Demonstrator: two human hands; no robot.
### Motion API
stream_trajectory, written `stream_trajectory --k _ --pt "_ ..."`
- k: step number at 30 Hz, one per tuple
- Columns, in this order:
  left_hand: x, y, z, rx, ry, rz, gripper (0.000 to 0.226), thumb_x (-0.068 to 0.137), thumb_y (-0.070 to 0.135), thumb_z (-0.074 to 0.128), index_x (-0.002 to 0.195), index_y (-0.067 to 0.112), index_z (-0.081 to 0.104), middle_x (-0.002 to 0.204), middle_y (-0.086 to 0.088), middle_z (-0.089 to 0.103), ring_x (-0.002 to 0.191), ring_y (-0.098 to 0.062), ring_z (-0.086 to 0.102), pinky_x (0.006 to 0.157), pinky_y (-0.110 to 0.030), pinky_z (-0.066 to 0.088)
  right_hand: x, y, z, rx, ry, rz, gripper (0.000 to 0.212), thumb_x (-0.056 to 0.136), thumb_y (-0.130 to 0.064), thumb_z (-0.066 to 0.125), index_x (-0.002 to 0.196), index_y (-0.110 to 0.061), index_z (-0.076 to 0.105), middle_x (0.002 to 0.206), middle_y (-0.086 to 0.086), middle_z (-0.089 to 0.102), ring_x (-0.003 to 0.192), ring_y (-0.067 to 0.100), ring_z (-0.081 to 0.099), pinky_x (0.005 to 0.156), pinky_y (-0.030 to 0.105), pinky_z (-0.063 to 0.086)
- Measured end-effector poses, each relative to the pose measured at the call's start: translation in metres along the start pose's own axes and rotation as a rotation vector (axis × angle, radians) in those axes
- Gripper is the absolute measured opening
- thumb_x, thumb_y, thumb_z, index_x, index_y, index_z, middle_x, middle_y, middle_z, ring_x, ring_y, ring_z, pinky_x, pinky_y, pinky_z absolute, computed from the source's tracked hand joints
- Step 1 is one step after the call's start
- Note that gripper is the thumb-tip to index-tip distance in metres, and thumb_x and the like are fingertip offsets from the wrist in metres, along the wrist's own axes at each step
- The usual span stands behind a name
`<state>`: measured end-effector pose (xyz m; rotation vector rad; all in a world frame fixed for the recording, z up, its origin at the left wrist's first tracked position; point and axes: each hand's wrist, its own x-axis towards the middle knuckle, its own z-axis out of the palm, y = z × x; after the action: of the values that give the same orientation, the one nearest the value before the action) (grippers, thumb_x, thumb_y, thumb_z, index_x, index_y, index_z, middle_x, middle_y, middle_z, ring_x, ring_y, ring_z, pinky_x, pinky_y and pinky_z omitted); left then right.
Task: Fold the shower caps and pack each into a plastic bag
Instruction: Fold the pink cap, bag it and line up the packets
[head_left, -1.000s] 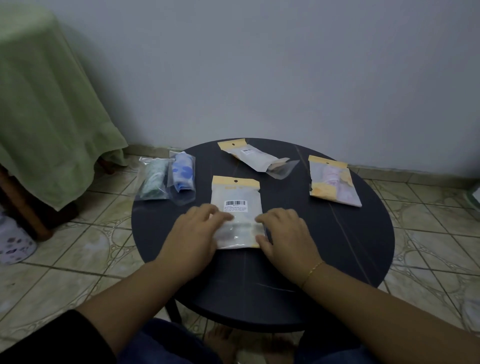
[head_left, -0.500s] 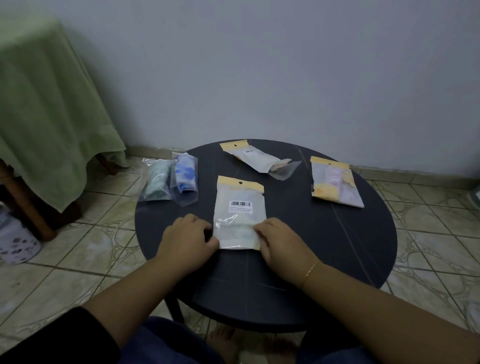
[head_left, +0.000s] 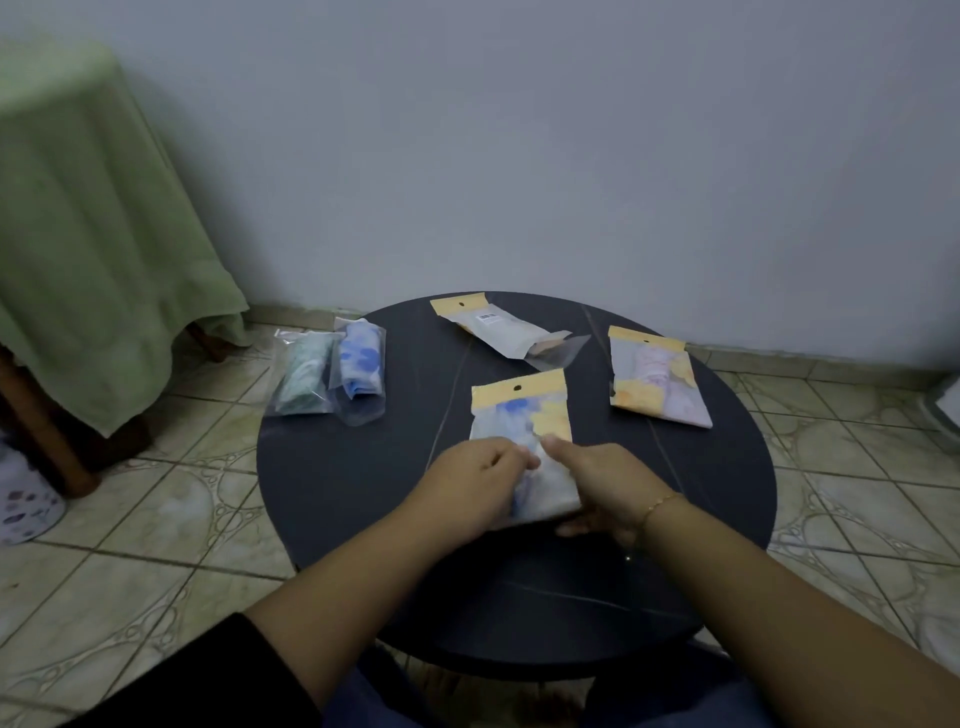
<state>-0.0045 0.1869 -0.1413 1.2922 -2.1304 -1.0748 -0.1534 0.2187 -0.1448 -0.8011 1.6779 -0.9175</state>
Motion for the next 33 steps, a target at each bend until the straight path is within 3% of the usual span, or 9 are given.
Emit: stream_trajectory --k 3,4,5,7,10,13,17,28,33 --pt "0.003 0.002 0.002 0.032 0.076 0.003 0.029 0.095 0.028 0.043 0.095 0.023 0.072 0.097 0.011 0.067 0.093 -0.009 0.060 0.084 -0.030 0.048 0.006 0.003 -0.019 -0.402 0.209 -0.119 0.036 0.092 -0.039 0.053 0.072 -0.008 0.058 0.073 0.009 0.055 0.065 0.022 0.053 0.064 0.032 0.045" --pt "0.008 0.000 0.003 0.087 0.128 0.009 0.028 0.095 0.028 0.043 0.096 0.022 0.071 0.095 0.011 0.066 0.093 -0.011 0.059 0.085 -0.032 0.047 0.006 0.003 -0.022 -0.560 0.266 -0.180 0.033 0.093 -0.039 0.050 0.078 -0.012 0.060 0.080 0.007 0.058 0.073 0.021 0.055 0.068 0.031 0.043" --pt "0.012 -0.002 0.004 0.147 0.182 0.028 0.026 0.095 0.027 0.044 0.099 0.023 0.069 0.096 0.011 0.063 0.095 -0.012 0.058 0.088 -0.034 0.046 0.005 0.003 -0.022 -0.706 0.322 -0.222 0.030 0.093 -0.041 0.047 0.095 -0.014 0.062 0.098 0.008 0.061 0.089 0.022 0.057 0.076 0.032 0.043" --pt "0.021 -0.008 0.008 0.223 0.258 0.096 0.027 0.095 0.025 0.043 0.111 0.024 0.065 0.109 0.010 0.060 0.106 -0.013 0.054 0.094 -0.035 0.042 0.003 0.004 -0.017 -0.968 0.448 -0.290 0.043 0.094 -0.041 0.043 0.129 -0.018 0.049 0.129 0.005 0.050 0.118 0.023 0.046 0.093 0.035 0.038" --pt "0.032 -0.010 0.021 0.292 0.232 0.198 0.036 0.098 0.024 0.038 0.132 0.019 0.052 0.141 0.004 0.045 0.131 -0.013 0.038 0.107 -0.029 0.031 0.007 0.005 -0.007 -1.186 0.434 -0.539 0.049 0.099 -0.037 0.031 0.144 -0.018 0.030 0.150 0.002 0.029 0.139 0.020 0.022 0.107 0.034 0.025" --pt "0.040 -0.008 0.035 0.384 0.093 0.200 0.048 0.102 0.030 0.024 0.148 0.019 0.025 0.158 0.002 0.013 0.145 -0.012 0.005 0.117 -0.028 0.010 0.016 0.013 -0.006 -1.201 0.162 -0.624 0.052 0.102 -0.033 0.017 0.151 -0.020 0.007 0.159 -0.005 0.001 0.145 0.010 -0.008 0.118 0.035 -0.001" --pt "0.044 -0.015 0.043 0.483 -0.104 0.076 0.055 0.102 0.038 0.012 0.151 0.018 -0.002 0.159 0.001 -0.009 0.144 -0.009 -0.013 0.116 -0.028 -0.008 0.023 0.025 -0.012 -1.169 -0.005 -0.538 0.053 0.102 -0.035 0.014 0.150 -0.023 -0.006 0.158 -0.008 -0.009 0.143 0.004 -0.013 0.117 0.031 -0.009" --pt "0.046 -0.024 0.046 0.499 -0.161 0.055 0.055 0.102 0.039 0.011 0.150 0.018 -0.006 0.158 0.002 -0.015 0.143 -0.007 -0.015 0.116 -0.027 -0.009 0.028 0.029 -0.012 -1.168 -0.016 -0.570 0.054 0.102 -0.035 0.017 0.150 -0.023 -0.005 0.158 -0.007 -0.011 0.143 0.003 -0.014 0.113 0.025 -0.011" --pt "0.045 -0.022 0.046 0.461 -0.145 0.051 0.058 0.101 0.042 0.011 0.150 0.017 -0.004 0.158 0.003 -0.013 0.143 -0.006 -0.013 0.116 -0.026 -0.009 0.028 0.020 -0.020 -0.921 -0.077 -0.486 0.058 0.101 -0.038 0.029 0.151 -0.022 0.003 0.159 -0.006 -0.004 0.144 0.005 -0.008 0.115 0.025 -0.006"
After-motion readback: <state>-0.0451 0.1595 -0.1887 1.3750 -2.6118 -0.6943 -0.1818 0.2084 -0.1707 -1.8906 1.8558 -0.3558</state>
